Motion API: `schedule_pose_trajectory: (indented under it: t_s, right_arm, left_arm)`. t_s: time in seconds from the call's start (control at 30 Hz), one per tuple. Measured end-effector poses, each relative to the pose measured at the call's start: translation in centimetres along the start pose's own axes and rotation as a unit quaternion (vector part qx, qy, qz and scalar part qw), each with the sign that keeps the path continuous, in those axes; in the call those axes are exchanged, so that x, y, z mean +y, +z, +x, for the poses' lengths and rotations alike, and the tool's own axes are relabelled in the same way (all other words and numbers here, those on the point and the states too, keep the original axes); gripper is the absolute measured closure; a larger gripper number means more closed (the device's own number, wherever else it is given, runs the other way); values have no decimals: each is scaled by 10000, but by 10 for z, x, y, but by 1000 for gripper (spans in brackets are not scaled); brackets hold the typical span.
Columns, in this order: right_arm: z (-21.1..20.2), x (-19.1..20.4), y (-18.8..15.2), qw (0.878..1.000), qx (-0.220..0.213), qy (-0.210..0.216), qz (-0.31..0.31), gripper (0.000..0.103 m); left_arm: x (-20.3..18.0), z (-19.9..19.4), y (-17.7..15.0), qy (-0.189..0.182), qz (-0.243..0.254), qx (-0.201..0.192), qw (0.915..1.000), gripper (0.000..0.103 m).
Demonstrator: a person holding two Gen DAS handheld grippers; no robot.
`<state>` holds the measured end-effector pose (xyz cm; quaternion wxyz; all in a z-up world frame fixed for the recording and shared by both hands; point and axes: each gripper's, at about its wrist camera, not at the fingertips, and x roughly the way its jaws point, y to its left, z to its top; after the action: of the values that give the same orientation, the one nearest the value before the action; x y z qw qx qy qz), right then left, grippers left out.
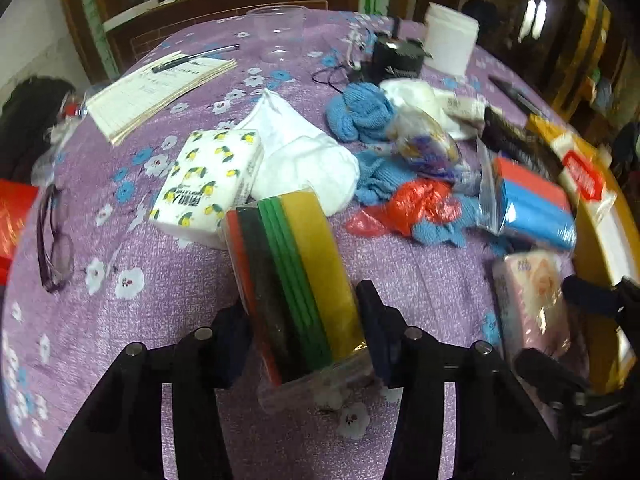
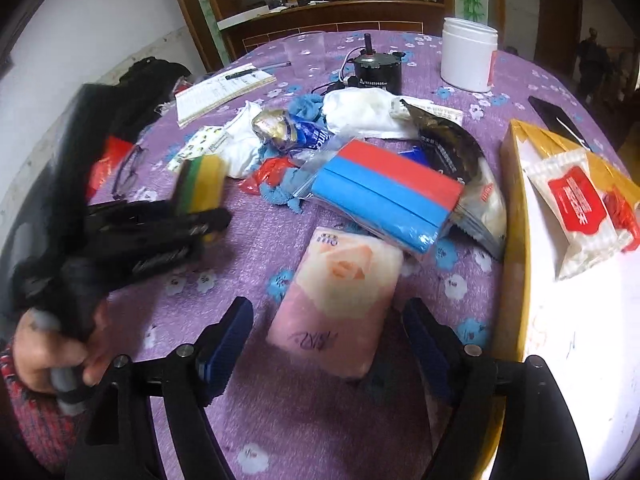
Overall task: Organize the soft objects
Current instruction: 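Grasp the green-yellow sponge pack with the left tool while the right tool grasps the pink tissue pack, then carry the sponge pack and tissue pack over the tray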
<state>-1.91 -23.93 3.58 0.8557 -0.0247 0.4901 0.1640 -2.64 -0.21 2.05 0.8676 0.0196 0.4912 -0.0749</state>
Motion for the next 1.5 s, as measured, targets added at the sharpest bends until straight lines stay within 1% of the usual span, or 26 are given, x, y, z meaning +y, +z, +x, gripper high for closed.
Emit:
schedule_pose_trajectory:
  t_s: [0.03, 0.1, 0.13, 0.17, 0.2, 0.23, 0.3, 0.37, 0.47, 0.6, 0.77, 0.87, 0.97, 1.07, 1.1, 1.23, 1.33, 1.4, 1.5]
  right_arm:
    - [2, 2, 0, 9999, -13, -105, -50, 21]
    - [7, 7, -1, 9992, -68, -341, -186, 21]
    - [9, 8, -2, 9988, -131, -394, -247, 21]
    - [11, 11, -3, 9983, -161, -464, -327, 24]
    - [13, 12, -3, 9980, -161, -488, -357, 38]
    - [16, 11, -3, 9981, -115, -478, -360, 39]
    - [19, 10, -4, 9983, -186, -470, -299, 42]
    - [19, 9, -4, 9984, -217, -452, -258, 42]
    - [16, 8, -5, 9986, -300, -406, -169, 43]
    - [17, 1, -4, 9992, -268, -282, 1, 43]
    - [18, 5, -5, 9988, -274, -406, -74, 43]
    - [19, 8, -4, 9984, -256, -480, -145, 43]
    - [21, 12, -3, 9974, -218, -649, -227, 44]
    - [21, 16, -4, 9961, -242, -780, -327, 44]
    - [20, 16, -5, 9961, -247, -782, -324, 44]
    - [20, 14, -4, 9969, -223, -710, -270, 44]
    - [21, 12, -4, 9972, -196, -676, -261, 43]
    - [22, 11, -4, 9976, -178, -623, -248, 42]
    - [22, 11, -3, 9979, -159, -583, -250, 41]
  left_arm:
    - [3, 1, 1, -106, -72, -54, 9999, 54]
    - [4, 3, 3, -140, -51, -100, 9998, 51]
    - [3, 3, 4, -167, -15, -111, 9998, 47]
    - [3, 4, 5, -206, -5, -133, 9997, 43]
    - [3, 6, 5, -271, -15, -208, 9994, 36]
    - [2, 7, 4, -298, -4, -274, 9992, 30]
    - [-1, 9, 4, -305, 74, -330, 9990, 27]
    - [0, 9, 6, -369, 32, -345, 9987, 27]
    - [7, 8, 6, -560, -128, -394, 9976, 28]
    - [6, 7, 6, -528, -116, -388, 9978, 28]
    - [7, 7, 5, -537, -144, -392, 9977, 28]
    - [10, 6, 5, -634, -216, -417, 9969, 28]
    - [10, 6, 5, -631, -214, -419, 9969, 28]
    - [14, 5, 5, -723, -324, -455, 9958, 28]
    - [16, 4, 5, -749, -374, -469, 9954, 29]
    - [24, 4, 5, -790, -557, -510, 9940, 42]
    - [27, 4, 5, -713, -641, -519, 9940, 52]
    - [26, 5, 6, -651, -629, -508, 9946, 53]
    - [19, 6, 6, -439, -482, -464, 9968, 53]
